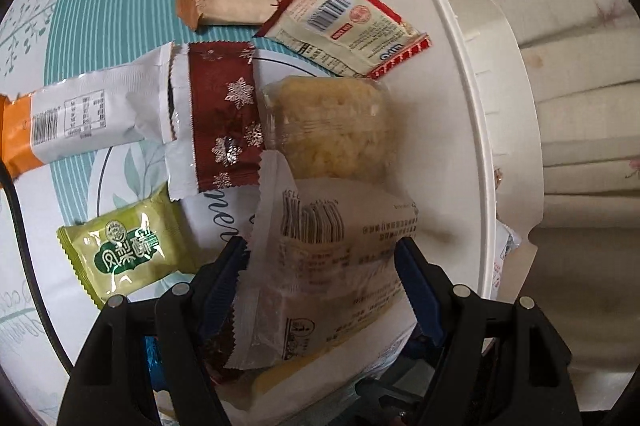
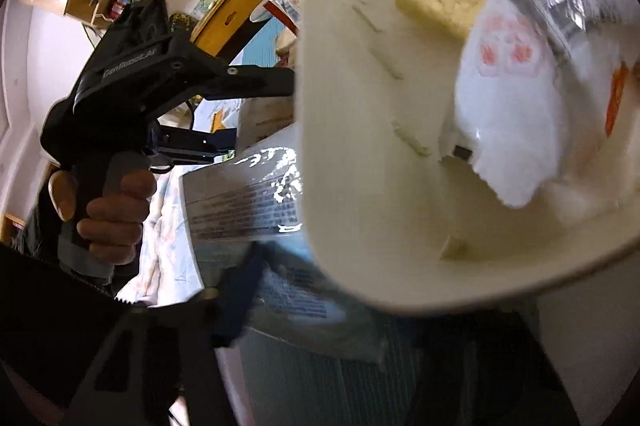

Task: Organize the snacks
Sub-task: 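Grasp a clear barcode-printed bag with left tool while right tool grasps a clear blue-labelled bag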

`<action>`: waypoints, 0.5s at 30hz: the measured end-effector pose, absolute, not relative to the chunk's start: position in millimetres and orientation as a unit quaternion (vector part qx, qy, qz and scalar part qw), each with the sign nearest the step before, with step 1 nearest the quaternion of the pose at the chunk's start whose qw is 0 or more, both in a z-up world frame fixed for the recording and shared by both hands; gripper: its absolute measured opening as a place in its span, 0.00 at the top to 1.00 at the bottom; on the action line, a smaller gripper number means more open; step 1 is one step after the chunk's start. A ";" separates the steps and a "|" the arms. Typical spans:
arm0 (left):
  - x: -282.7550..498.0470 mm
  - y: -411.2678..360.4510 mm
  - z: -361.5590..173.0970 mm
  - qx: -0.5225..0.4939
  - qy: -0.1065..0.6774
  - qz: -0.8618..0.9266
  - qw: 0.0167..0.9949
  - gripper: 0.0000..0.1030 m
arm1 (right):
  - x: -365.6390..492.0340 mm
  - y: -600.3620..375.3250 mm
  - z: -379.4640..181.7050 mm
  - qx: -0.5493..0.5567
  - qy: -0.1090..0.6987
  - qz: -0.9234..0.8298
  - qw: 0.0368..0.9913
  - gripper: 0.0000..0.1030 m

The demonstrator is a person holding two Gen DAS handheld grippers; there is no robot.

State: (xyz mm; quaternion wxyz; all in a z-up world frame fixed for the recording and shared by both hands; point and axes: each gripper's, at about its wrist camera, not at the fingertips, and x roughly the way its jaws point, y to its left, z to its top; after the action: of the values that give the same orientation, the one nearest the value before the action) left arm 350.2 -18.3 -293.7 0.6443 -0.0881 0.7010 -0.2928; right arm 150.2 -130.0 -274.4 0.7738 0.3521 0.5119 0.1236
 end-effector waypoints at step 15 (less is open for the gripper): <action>337.5 1.5 -268.5 -0.136 0.693 -0.259 0.659 0.61 | 152.9 -123.1 -259.9 0.336 0.522 0.131 0.773 0.82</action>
State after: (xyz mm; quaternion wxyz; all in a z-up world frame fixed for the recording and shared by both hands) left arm 337.5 1.5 -268.5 0.6591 -0.1362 0.6927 -0.2591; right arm 152.9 -123.1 -259.9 0.7730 0.3362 0.5220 0.1306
